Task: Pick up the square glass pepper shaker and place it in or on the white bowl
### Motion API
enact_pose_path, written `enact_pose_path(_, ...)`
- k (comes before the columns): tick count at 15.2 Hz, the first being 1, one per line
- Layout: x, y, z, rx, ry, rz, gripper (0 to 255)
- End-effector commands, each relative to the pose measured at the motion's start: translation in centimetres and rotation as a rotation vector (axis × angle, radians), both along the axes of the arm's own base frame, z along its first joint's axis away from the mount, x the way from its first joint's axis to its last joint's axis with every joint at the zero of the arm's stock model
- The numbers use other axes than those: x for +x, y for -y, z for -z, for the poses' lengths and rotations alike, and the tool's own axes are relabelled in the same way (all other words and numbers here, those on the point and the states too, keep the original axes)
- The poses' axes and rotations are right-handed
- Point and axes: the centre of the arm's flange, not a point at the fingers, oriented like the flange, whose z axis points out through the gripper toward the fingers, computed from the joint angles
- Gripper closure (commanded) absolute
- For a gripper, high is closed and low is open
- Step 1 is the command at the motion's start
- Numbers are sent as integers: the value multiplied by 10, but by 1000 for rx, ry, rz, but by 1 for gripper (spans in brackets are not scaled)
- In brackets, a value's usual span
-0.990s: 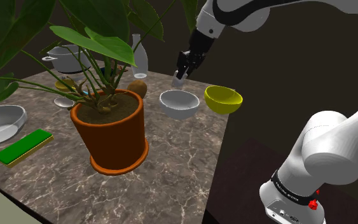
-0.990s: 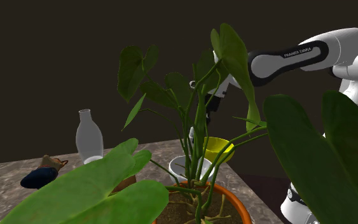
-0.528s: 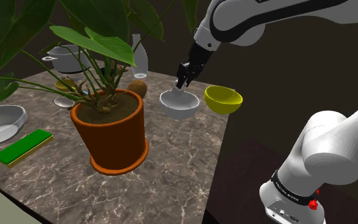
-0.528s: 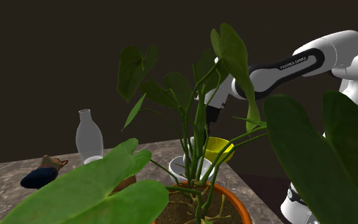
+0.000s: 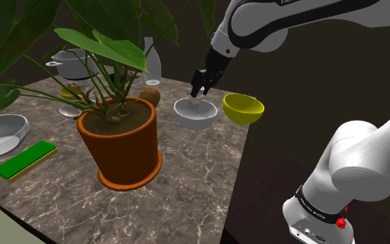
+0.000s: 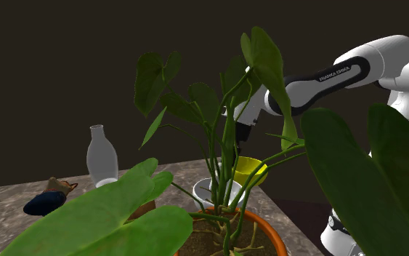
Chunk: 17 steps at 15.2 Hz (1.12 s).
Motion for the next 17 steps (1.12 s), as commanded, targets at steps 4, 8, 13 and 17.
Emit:
enact_pose_path(4, 0, 0, 0, 0, 0, 0, 0)
enact_pose_path(8, -11, 10, -37, 0, 0, 0, 0)
enact_pose_path(13, -14, 13, -46, 0, 0, 0, 0)
enact_pose_path(17, -14, 13, -46, 0, 0, 0, 0)
